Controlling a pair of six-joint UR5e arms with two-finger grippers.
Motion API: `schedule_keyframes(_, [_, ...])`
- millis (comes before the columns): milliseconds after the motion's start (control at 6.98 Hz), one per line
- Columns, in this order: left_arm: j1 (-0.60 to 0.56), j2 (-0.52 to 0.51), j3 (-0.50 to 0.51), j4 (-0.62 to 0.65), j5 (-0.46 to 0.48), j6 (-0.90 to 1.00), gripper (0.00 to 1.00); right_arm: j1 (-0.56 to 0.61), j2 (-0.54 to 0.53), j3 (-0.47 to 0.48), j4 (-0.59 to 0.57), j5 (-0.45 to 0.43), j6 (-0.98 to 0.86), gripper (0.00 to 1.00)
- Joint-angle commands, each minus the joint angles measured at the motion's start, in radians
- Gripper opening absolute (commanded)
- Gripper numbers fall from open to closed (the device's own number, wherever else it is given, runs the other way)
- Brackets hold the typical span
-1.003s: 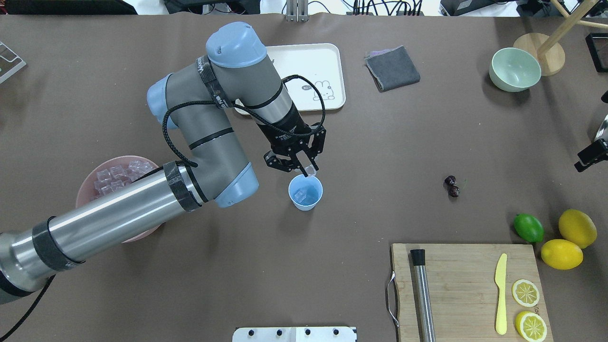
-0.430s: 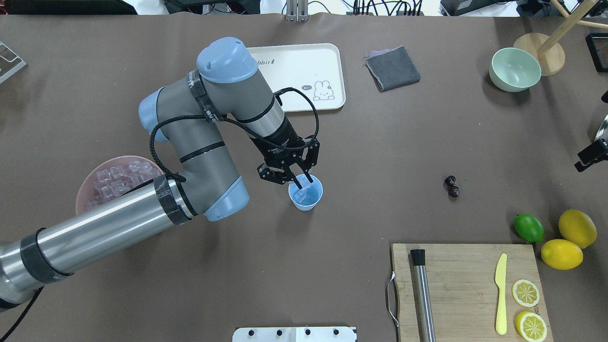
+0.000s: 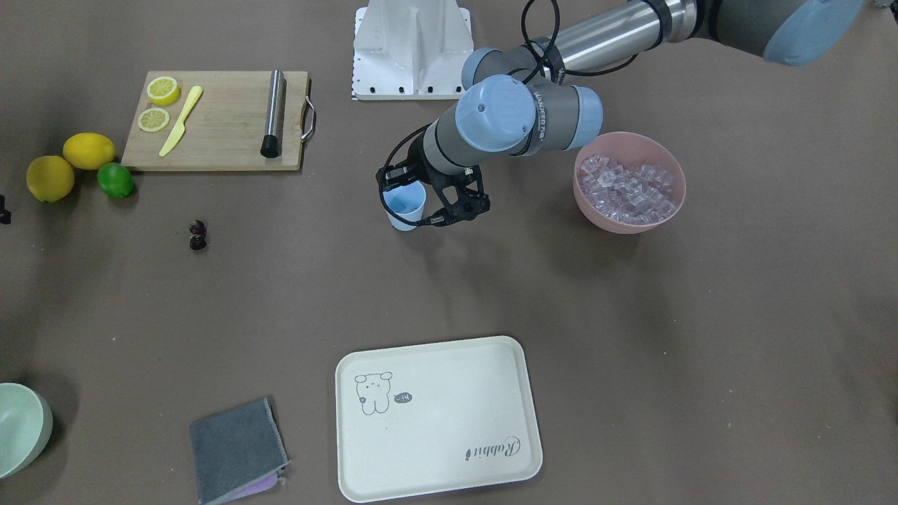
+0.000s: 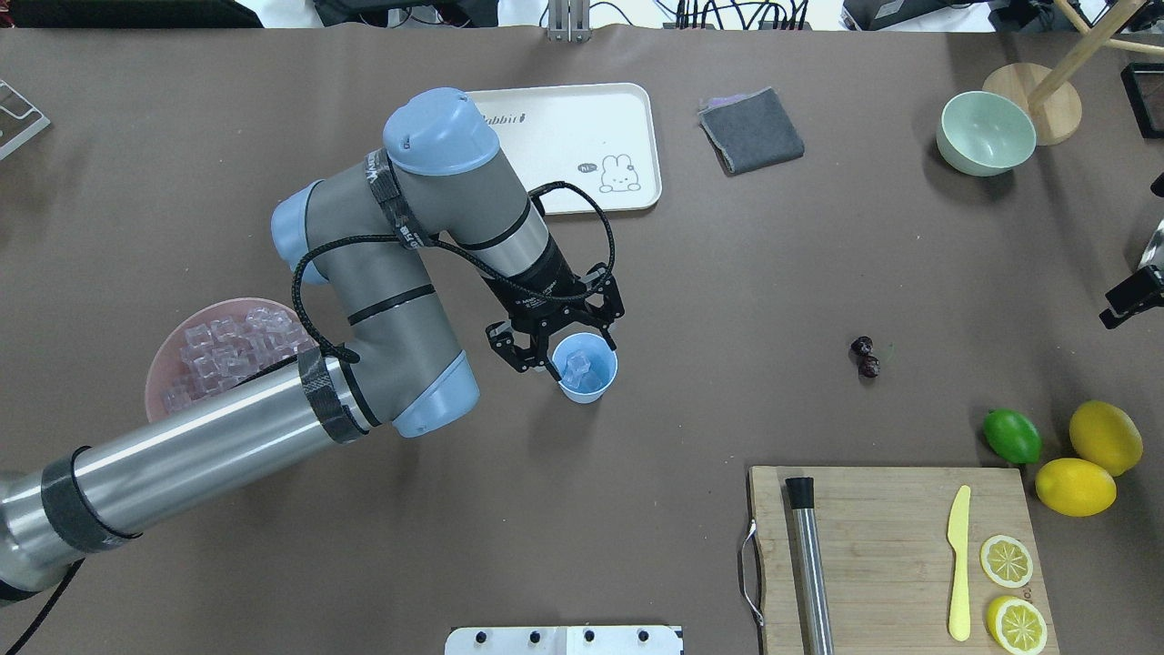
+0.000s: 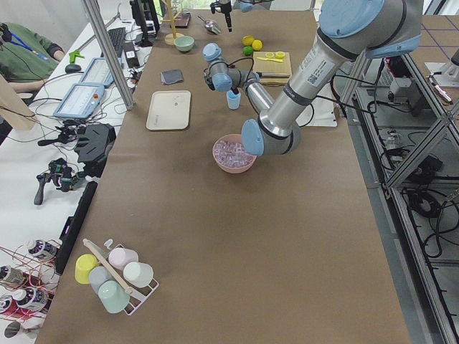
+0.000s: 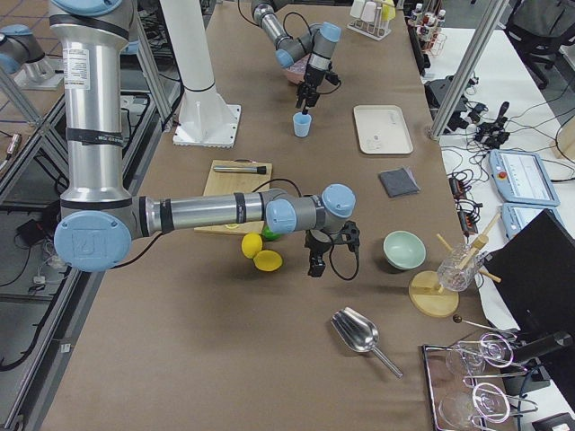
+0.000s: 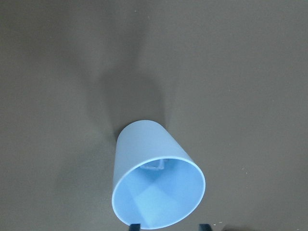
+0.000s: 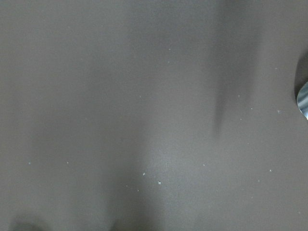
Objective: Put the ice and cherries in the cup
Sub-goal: 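Open the left gripper to drop the cube into the cup, then withdraw the left arm away from the cup while the right gripper moves toward the cherry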
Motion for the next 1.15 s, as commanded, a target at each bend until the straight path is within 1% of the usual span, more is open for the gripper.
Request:
schedule_keyframes(0, [-0.037,0.017,-0.006,0.003,-0.002,0.002,0.98,0.000,0.001,0.017,-0.001,0.014,-0.002,1.00])
schedule_keyframes(287, [-0.152,0.057,-0.018,0.006,0.007,0.037,0.97,-0.017,0.022,0.075,0.008,0.002,0.020,1.00])
schedule_keyframes(430, [-0.240,0.089,-0.036,0.009,0.004,0.150,0.97,-0.061,0.072,0.076,0.008,0.003,0.135,1.00])
schedule_keyframes(573, [-0.305,0.146,-0.075,0.047,0.005,0.274,0.97,-0.110,0.123,0.082,0.008,0.000,0.279,1.00])
schedule_keyframes(717, [-0.380,0.204,-0.122,0.168,0.007,0.503,0.97,-0.156,0.175,0.085,0.008,-0.032,0.387,1.00])
schedule_keyframes(860, [-0.469,0.258,-0.177,0.332,0.007,0.792,0.97,-0.219,0.213,0.085,0.008,-0.079,0.470,1.00])
schedule_keyframes(1003, [-0.549,0.274,-0.185,0.462,0.048,1.047,0.97,-0.256,0.249,0.076,0.007,-0.086,0.510,1.00])
